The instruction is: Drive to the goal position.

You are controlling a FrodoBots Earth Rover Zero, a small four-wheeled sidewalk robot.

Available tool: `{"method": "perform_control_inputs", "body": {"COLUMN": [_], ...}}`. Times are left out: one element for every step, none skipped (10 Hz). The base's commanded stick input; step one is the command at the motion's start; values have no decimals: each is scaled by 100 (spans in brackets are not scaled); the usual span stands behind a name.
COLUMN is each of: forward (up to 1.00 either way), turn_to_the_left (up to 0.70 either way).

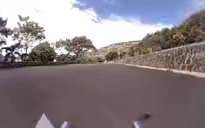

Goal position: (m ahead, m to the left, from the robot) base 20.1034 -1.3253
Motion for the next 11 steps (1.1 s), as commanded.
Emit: {"method": "perform_control_inputs", "body": {"forward": [85, 85, 85, 85, 85, 85, 85, 85, 85, 85, 85], "turn_to_the_left": [0, 0, 0, 0, 0, 0, 0, 0, 0, 0, 0]}}
